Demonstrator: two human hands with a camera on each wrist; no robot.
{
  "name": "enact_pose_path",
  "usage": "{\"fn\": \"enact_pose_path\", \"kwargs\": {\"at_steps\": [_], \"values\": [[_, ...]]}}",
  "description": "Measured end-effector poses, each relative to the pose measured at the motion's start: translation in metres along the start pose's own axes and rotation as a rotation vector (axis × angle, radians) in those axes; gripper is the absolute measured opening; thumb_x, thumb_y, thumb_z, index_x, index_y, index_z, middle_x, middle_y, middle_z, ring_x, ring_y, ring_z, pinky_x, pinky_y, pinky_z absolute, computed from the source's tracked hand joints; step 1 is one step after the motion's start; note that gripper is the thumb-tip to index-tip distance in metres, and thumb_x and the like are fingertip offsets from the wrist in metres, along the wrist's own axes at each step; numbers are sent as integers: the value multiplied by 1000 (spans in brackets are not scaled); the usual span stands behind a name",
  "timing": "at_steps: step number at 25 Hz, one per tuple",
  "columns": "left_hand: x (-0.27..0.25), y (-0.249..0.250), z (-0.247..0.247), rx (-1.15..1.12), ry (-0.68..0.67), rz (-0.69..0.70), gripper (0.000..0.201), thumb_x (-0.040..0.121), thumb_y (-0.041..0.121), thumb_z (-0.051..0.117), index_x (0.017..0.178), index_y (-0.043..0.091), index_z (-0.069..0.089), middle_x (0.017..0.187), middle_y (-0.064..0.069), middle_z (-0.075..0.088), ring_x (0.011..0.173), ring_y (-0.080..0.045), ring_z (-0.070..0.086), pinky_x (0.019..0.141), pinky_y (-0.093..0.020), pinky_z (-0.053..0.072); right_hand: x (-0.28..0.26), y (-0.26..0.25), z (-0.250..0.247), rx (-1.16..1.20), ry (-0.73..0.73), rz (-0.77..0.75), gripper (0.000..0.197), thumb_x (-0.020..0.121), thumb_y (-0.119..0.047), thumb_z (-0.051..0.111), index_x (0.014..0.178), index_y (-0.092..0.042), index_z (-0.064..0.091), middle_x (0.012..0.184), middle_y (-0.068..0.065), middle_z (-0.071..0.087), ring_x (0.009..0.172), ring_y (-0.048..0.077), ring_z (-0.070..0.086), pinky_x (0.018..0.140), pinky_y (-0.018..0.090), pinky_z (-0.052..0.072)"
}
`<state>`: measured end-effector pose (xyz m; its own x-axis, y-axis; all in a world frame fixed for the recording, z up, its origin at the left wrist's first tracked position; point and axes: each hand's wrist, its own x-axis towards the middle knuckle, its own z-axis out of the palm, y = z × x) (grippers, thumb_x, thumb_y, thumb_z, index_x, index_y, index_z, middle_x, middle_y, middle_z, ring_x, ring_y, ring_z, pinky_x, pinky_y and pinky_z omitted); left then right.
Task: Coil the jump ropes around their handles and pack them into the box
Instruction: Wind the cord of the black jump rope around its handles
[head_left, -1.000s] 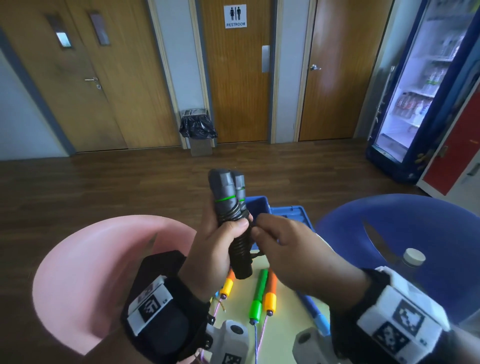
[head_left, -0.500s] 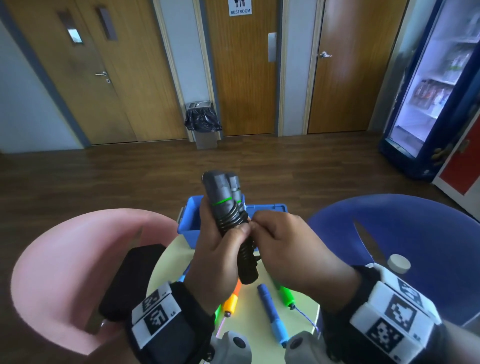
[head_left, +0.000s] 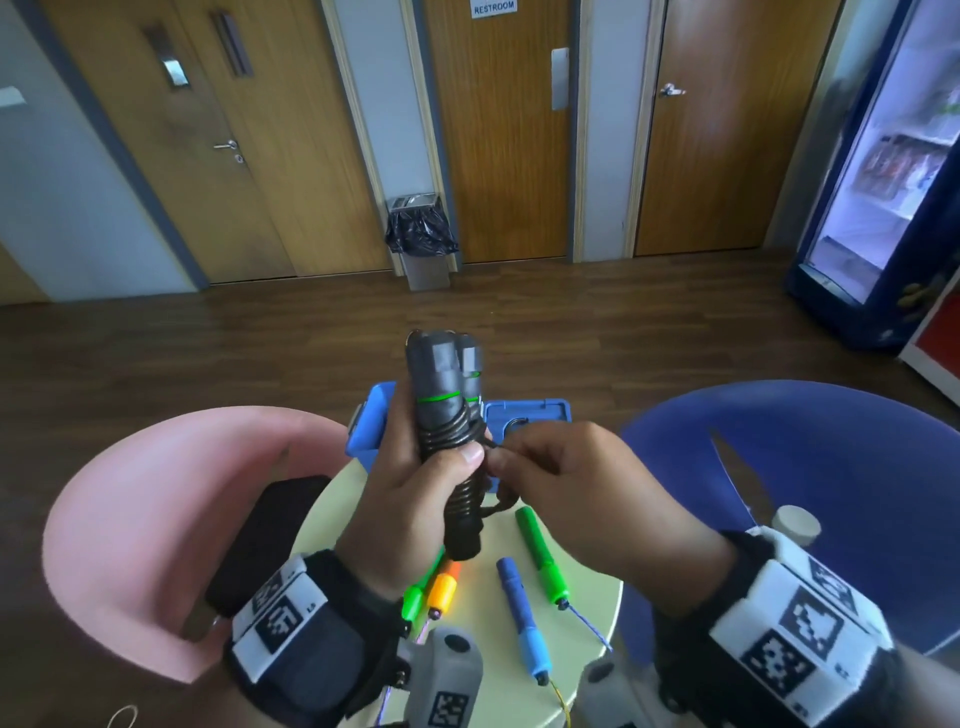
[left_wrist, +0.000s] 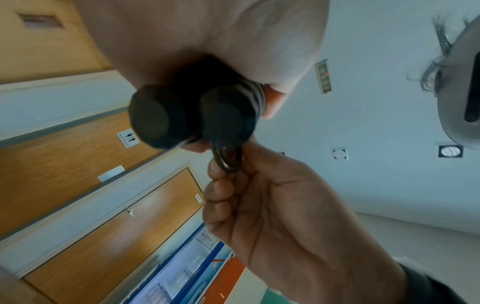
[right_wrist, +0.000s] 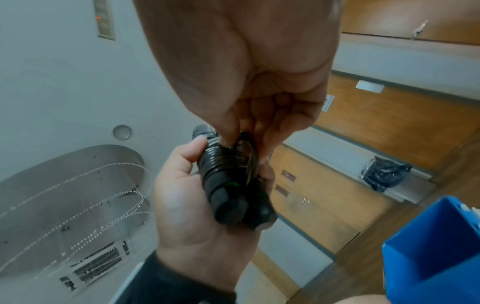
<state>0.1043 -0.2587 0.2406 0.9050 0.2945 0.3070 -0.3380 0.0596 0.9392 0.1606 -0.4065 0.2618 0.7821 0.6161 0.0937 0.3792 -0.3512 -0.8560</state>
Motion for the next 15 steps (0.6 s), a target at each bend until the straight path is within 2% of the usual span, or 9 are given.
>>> {"fn": "enact_pose_path", "kwargs": {"at_steps": [2, 4, 7, 10, 13, 15], "values": [[3, 1, 1, -8, -39, -17, 59, 65, 26, 61, 113, -6, 48, 85, -15, 61, 72, -25, 59, 64, -33, 51, -4, -1, -6, -1, -2, 9, 24, 93, -38, 63, 75, -22, 63, 68, -7, 69, 50, 4, 46, 51, 18, 37], [5, 2, 4, -29, -93, -21, 59, 64, 25, 60, 113, -7, 48, 83, -12, 61, 72, -22, 59, 64, -28, 51, -6, -1, -13, -10, -43, -12, 27, 92, -36, 65, 71, -20, 58, 57, -10, 57, 49, 5, 42, 49, 18, 34], [3, 1, 13, -99, -147, -35, 57, 66, 23, 59, 119, 3, 51, 90, -17, 58, 80, -27, 55, 69, -31, 50, -10, 0, -19, -2, -73, -74, 33, 94, -29, 62, 70, -7, 56, 56, -5, 41, 53, 7, 35, 51, 22, 31], [-1, -6, 23, -62, -100, 4, 56, 69, 24, 58, 122, 8, 51, 89, -14, 58, 79, -27, 53, 68, -32, 49, -18, 1, -12, 126, 13, -44, 36, 96, -24, 60, 68, -3, 51, 56, -5, 38, 53, 8, 35, 51, 23, 31], [-5, -11, 31, 9, -27, 36, 61, 69, 27, 58, 124, 4, 48, 86, -13, 57, 75, -25, 54, 65, -32, 48, -22, 1, -3, 325, 101, 44, 36, 96, -19, 61, 64, -4, 52, 53, -9, 37, 50, 3, 34, 48, 16, 30], [-6, -13, 33, 14, -8, 54, 63, 69, 27, 58, 125, 2, 46, 87, -16, 55, 75, -27, 53, 64, -34, 48, -20, 2, -1, 396, 108, 65, 35, 97, -17, 60, 66, -3, 53, 57, -5, 40, 52, 5, 35, 49, 16, 31]]}}
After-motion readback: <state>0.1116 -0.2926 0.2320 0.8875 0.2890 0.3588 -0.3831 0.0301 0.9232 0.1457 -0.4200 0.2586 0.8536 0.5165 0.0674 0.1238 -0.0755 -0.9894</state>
